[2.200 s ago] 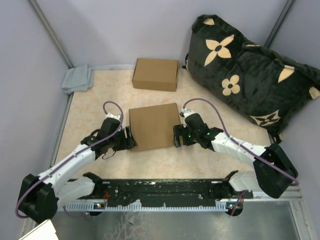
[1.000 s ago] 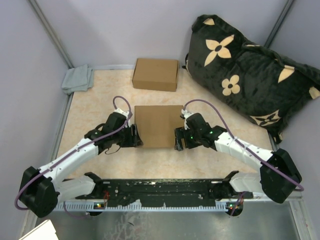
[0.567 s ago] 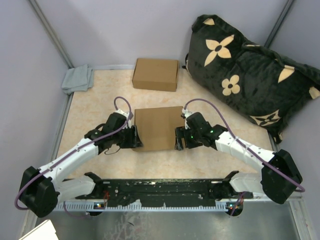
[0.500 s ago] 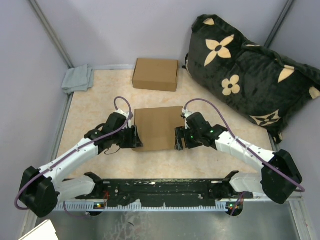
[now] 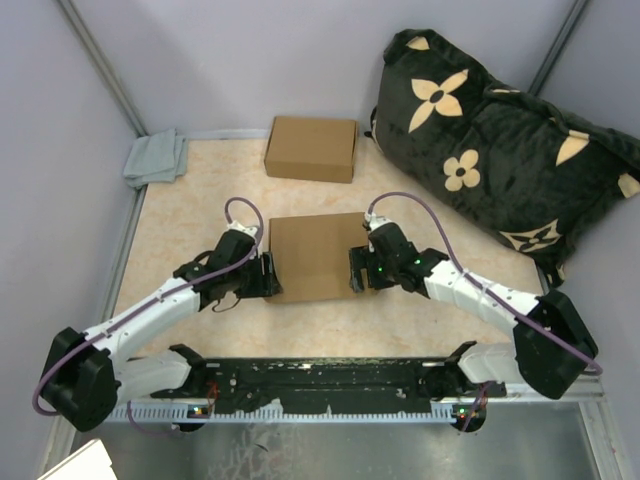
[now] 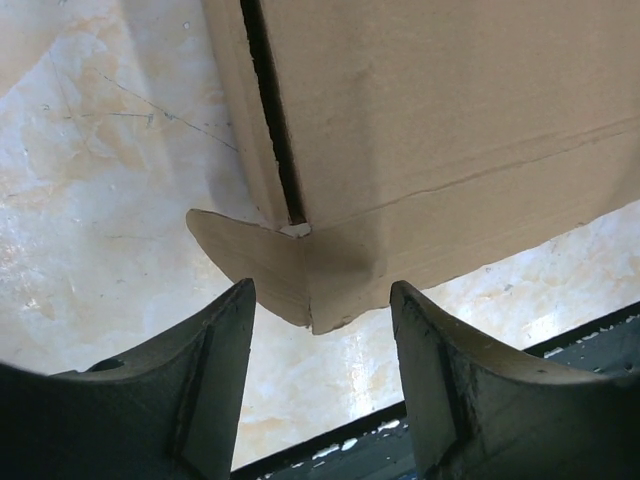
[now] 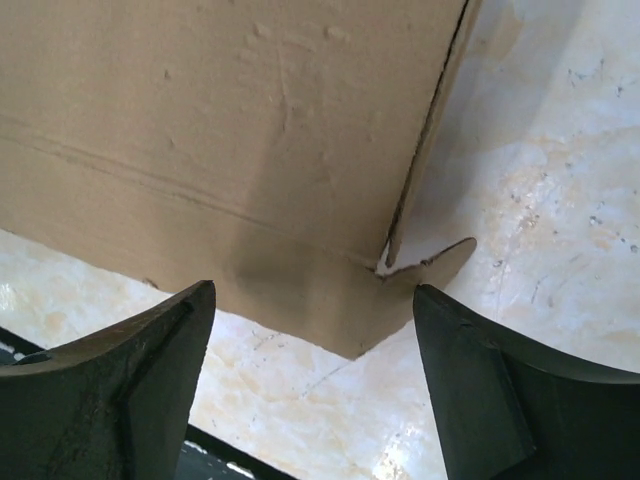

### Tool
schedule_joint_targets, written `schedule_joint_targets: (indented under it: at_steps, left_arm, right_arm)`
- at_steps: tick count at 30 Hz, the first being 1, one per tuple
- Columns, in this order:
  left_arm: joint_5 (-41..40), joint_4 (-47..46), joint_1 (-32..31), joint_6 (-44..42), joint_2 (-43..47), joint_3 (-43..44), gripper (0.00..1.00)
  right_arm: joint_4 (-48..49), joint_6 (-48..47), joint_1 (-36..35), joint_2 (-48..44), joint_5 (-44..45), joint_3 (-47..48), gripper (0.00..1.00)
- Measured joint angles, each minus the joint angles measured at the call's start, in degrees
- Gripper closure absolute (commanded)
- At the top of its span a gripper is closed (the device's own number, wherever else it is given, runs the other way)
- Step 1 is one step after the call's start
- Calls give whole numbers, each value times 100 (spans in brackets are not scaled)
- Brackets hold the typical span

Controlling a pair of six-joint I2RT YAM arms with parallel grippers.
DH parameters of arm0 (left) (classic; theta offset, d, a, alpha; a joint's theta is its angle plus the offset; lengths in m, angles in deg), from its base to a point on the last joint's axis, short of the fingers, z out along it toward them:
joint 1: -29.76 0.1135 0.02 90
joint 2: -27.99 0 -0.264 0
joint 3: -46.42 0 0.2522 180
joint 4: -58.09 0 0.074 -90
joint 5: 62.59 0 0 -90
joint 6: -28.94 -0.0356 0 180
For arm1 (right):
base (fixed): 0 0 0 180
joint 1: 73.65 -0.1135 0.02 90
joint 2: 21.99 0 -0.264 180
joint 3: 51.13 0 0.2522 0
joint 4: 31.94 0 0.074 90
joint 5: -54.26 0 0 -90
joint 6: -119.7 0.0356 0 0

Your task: Fold the paper box

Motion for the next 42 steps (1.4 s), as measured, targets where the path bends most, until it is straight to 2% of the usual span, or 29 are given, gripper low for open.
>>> schedule_joint_targets:
  at_steps: [4, 7, 9, 12, 22, 32, 42]
  left_arm:
    - [-44, -157, 0, 0, -125, -105, 40]
    - [-87, -229, 0, 0, -208, -142, 44]
    - [-85, -271, 0, 0, -232, -166, 50]
    - [-13, -330, 0, 2, -232, -197, 56]
    - [356, 22, 2, 24, 94, -72, 58]
    - [492, 166, 2, 22, 111, 76, 61]
    - [671, -50, 2, 46, -542, 140, 63]
  right_arm:
    - [260, 2, 0, 251, -46, -42, 22]
    - [313, 2, 0, 339, -74, -92, 34]
    - [350, 4, 0, 348, -146, -136, 40]
    - [352, 9, 0, 348, -321, -164, 43]
    - [-223, 173, 2, -61, -542, -131, 40]
    - [-846, 317, 245, 31, -778, 334, 40]
    - [-992, 247, 638, 629, -981, 688, 42]
